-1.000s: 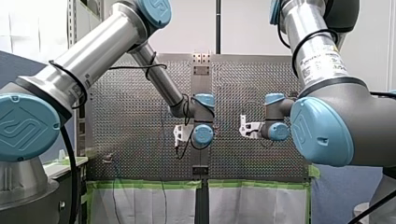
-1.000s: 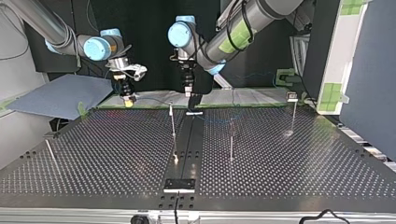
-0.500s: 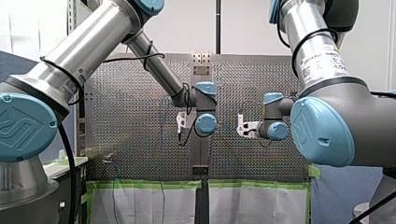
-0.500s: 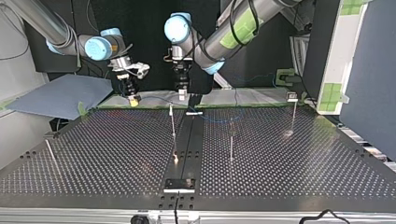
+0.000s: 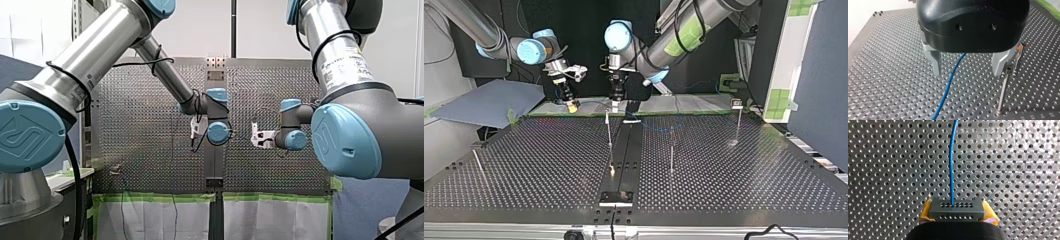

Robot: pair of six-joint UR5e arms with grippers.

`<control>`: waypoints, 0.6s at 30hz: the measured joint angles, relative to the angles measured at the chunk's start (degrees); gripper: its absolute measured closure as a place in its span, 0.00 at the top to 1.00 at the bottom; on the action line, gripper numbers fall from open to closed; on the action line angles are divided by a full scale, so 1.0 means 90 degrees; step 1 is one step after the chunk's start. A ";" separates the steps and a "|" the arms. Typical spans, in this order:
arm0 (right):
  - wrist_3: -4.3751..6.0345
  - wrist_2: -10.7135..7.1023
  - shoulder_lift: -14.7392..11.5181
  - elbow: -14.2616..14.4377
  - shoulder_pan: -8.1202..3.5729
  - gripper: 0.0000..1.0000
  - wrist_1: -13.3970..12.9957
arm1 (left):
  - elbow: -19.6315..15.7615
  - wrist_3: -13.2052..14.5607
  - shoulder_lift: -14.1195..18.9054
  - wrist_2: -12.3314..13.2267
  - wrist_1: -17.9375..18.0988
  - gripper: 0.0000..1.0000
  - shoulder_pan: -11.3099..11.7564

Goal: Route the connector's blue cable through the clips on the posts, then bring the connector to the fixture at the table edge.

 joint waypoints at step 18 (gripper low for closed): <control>-0.0025 -0.0088 0.0000 0.0002 0.0121 0.00 0.0010 | 0.0787 -0.0144 -0.0379 0.0463 -0.0818 1.00 0.0493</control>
